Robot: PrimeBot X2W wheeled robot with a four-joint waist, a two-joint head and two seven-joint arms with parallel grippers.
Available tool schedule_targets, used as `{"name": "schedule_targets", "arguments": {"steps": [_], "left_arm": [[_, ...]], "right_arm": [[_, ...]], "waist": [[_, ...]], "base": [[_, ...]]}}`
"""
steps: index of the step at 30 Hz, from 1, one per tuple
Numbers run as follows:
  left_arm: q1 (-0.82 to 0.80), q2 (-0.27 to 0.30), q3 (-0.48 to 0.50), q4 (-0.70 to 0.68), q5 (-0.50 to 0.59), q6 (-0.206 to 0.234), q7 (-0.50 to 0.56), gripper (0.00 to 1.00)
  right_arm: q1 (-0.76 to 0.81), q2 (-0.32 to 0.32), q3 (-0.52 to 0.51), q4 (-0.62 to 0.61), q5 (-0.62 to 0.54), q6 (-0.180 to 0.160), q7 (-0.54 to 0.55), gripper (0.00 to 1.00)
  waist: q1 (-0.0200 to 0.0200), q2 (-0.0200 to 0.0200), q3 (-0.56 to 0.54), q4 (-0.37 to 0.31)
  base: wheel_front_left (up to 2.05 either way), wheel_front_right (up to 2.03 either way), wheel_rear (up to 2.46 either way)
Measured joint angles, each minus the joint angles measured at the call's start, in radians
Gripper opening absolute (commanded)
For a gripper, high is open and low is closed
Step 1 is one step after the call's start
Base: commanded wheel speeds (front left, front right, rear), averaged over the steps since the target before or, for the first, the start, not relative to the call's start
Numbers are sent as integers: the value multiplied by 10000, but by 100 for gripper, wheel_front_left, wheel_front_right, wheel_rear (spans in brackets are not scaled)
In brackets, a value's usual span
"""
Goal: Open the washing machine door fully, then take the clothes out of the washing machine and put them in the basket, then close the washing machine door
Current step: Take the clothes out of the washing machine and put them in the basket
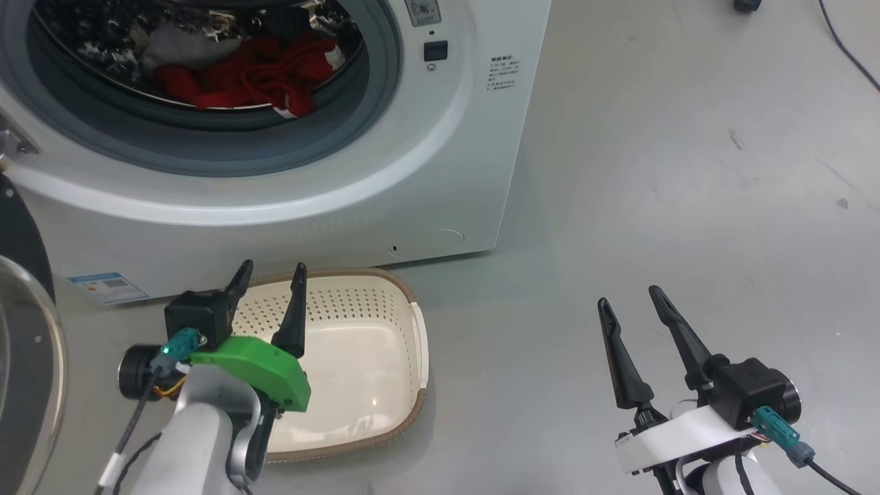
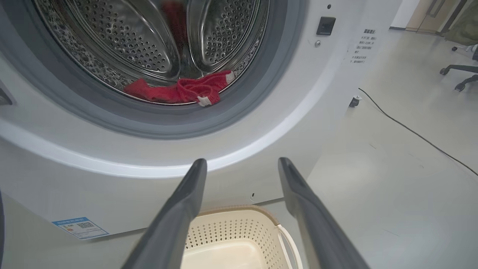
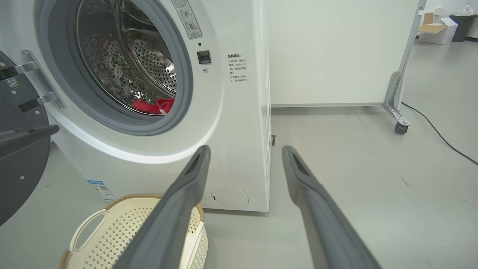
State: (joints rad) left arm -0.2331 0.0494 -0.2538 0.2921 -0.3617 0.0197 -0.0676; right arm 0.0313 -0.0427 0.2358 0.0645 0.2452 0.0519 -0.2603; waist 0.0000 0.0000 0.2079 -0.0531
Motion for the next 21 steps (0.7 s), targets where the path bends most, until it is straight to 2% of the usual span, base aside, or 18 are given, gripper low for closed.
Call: {"name": "schedule_targets", "arguments": {"steps": [11,21], "left_arm": [[-2473,69,359,838,-662,-479,1323,100],[-5241,905,723,1227,-932,-780,3026,100]], "right_arm": [[-852,-8,54,-324,10,138,0,100],[-1768,-17,291,-485,454,259,-2,100]], "waist": [[0,0,1496,-476],[0,0,2989,-894]], "base": [[0,0,0],[0,0,0]]}}
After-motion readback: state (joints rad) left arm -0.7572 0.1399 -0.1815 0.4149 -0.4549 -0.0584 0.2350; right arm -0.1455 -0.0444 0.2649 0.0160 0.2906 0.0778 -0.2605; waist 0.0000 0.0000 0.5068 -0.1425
